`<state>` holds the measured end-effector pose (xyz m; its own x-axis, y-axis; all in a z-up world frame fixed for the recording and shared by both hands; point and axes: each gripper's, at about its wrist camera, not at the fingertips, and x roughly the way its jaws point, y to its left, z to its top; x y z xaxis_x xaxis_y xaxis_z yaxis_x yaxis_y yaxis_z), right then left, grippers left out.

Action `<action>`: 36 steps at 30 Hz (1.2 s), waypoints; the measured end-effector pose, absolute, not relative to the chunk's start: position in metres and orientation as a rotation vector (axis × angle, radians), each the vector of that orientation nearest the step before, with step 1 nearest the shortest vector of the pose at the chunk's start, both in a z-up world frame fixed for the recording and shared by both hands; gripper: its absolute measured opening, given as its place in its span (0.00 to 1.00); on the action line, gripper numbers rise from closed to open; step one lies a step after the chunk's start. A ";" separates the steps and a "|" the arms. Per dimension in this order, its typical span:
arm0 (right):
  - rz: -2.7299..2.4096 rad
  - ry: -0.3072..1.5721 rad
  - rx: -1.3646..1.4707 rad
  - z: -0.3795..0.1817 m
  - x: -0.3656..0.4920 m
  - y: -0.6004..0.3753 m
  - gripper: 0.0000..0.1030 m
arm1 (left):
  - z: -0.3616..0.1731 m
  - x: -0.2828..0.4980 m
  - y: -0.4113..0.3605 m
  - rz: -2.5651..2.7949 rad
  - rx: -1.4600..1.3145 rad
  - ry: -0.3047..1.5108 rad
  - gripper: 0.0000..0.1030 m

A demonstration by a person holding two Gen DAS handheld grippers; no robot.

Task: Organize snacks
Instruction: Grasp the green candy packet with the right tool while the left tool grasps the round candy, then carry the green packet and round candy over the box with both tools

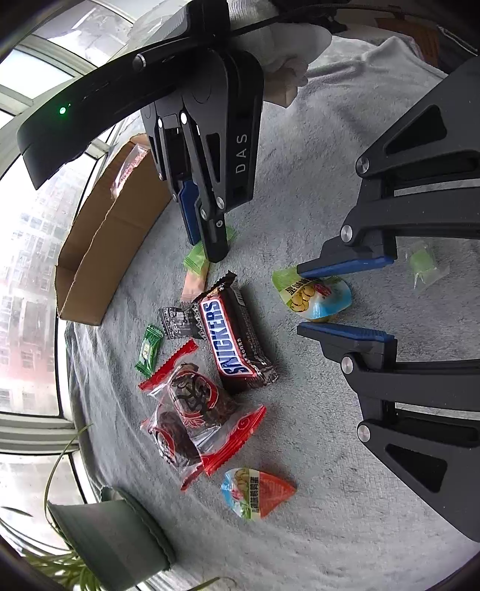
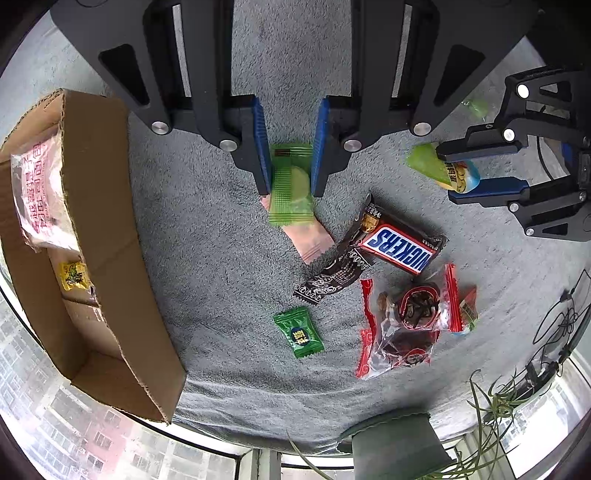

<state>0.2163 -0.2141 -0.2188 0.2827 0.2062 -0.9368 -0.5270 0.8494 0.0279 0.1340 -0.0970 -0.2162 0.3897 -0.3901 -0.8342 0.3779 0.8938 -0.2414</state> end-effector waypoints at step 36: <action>0.315 0.971 -0.152 -0.109 0.264 -0.330 0.21 | -0.133 0.212 -0.132 -0.528 0.000 0.896 0.22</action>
<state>0.2639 -0.3300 -0.1090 0.5234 0.1943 -0.8296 -0.3293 0.9441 0.0134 0.2118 -0.1315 -0.1330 0.5060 -0.4381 -0.7430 0.4379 0.8726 -0.2163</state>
